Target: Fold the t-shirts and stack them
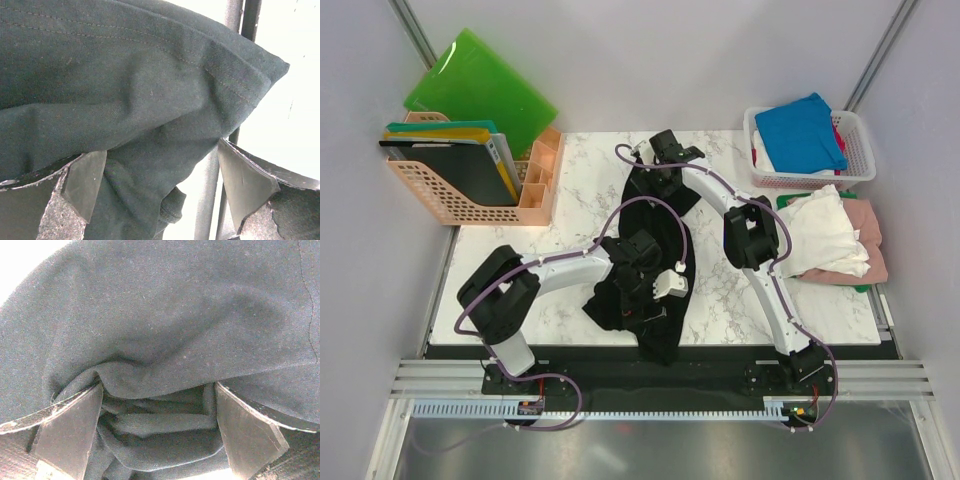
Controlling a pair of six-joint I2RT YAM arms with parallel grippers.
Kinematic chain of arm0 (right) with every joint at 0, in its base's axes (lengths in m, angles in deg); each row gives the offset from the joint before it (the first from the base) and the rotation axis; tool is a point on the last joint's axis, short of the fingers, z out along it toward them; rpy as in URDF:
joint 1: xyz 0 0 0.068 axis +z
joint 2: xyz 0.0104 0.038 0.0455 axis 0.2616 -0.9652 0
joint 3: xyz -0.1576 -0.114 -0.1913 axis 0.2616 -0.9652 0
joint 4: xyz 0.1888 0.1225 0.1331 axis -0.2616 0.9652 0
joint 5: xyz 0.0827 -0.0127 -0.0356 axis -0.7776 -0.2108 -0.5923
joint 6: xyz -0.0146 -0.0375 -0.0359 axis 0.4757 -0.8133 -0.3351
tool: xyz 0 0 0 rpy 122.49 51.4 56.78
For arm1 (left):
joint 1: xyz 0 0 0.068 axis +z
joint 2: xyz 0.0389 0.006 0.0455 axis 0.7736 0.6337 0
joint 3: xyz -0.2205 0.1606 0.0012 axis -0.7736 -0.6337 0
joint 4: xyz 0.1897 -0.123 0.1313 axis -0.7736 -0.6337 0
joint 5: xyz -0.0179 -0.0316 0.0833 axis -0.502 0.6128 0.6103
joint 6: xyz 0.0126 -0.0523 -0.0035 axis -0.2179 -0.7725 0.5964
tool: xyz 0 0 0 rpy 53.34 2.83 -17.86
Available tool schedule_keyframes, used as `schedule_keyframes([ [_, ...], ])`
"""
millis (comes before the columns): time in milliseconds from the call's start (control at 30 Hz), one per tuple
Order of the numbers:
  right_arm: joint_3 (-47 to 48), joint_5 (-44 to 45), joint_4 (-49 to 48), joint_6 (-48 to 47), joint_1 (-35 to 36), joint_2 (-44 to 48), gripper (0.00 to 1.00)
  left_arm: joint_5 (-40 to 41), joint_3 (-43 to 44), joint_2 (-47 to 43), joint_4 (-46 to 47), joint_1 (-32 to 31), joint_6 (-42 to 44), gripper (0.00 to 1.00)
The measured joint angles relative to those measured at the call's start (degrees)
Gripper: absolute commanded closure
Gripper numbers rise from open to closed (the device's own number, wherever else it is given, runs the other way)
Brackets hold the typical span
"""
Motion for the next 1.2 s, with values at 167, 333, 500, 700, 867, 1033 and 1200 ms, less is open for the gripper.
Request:
schedule_keyframes([
  [167,-0.48,0.44,-0.33,0.00,0.07,0.39,0.02,0.07,-0.09,-0.11,0.13,-0.04,-0.02,0.00],
  [333,-1.53,2.86,0.00,-0.07,0.17,1.51,0.02,0.04,-1.73,-1.62,1.11,-0.07,0.00,0.00],
  [500,-3.52,5.07,0.70,-0.26,0.22,5.29,0.02,1.01,-4.31,-4.20,1.60,-0.35,0.02,0.00],
  [700,-8.15,5.64,0.39,-0.28,0.22,16.76,0.02,4.22,-6.34,-8.17,1.60,-0.37,0.00,0.00],
  [867,-11.98,5.70,-2.05,-0.28,0.24,27.71,0.02,5.84,-7.67,-10.97,2.54,-0.35,0.02,0.00],
  [1033,-15.21,6.58,-4.04,-0.90,0.28,36.65,0.02,7.19,-8.76,-13.64,2.86,-0.37,-0.04,0.00],
  [1200,-20.98,6.91,-6.36,-1.42,0.26,43.17,0.02,12.11,-6.14,-18.67,3.19,0.74,1.01,0.00],
])
